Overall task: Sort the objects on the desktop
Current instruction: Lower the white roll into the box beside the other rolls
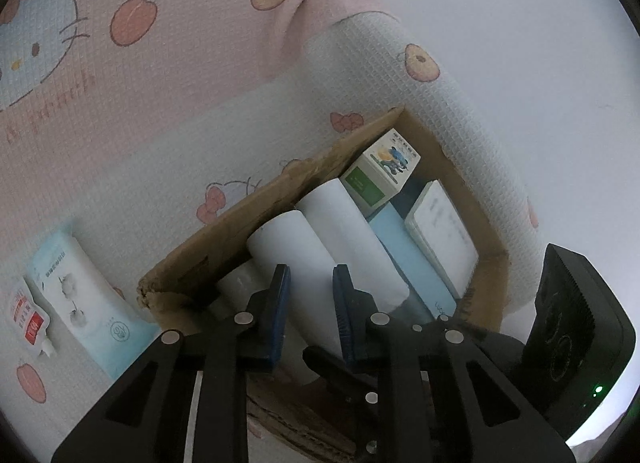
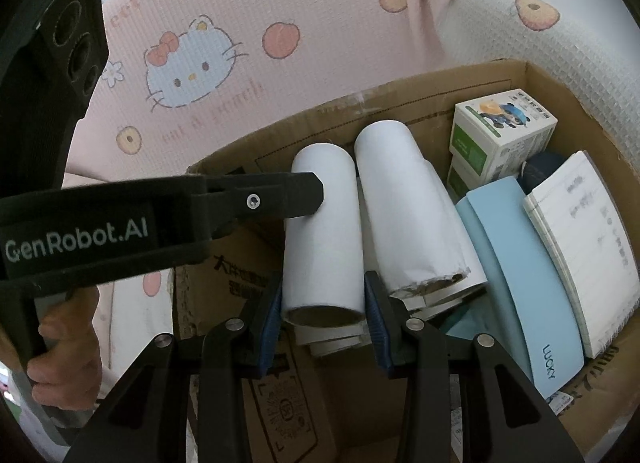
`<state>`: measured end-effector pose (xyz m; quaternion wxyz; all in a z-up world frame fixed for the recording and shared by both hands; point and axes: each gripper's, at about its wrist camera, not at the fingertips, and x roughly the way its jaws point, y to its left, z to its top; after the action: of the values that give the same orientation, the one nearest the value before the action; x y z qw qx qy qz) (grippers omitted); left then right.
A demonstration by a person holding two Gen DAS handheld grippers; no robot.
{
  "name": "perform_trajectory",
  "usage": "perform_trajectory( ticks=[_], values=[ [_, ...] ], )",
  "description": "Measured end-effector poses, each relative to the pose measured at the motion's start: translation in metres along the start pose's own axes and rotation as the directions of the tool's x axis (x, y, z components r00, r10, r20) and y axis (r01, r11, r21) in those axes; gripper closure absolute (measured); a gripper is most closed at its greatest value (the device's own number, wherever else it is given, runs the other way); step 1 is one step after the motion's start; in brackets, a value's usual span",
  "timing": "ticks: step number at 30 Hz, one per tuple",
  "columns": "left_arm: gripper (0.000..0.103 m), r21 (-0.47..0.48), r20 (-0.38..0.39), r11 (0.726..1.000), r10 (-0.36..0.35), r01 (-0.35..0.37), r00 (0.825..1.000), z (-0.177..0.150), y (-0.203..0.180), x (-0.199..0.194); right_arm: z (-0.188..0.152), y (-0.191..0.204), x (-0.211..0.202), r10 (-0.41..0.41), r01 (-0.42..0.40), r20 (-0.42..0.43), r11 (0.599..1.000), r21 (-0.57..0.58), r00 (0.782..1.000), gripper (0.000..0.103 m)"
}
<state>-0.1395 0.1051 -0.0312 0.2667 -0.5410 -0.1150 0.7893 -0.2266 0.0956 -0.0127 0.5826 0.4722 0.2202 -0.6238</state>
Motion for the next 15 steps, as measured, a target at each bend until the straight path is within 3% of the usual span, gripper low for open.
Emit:
perform_trajectory(
  ticks=[10,15],
  values=[
    [0.081,0.042,0.025,0.997,0.068,-0.069,0.997,-0.004,-0.004,0.002,-0.004,0.006,-0.021,0.003,-0.001,0.045,0.999,-0.051,0.999,0.067],
    [0.081,-0.004,0.039,1.000,0.019,-0.019,0.999,-0.004,0.006,-0.006,-0.015,0.014,-0.028,-0.075,0.080,0.040,0.988,-0.129,0.996,0.067]
  ],
)
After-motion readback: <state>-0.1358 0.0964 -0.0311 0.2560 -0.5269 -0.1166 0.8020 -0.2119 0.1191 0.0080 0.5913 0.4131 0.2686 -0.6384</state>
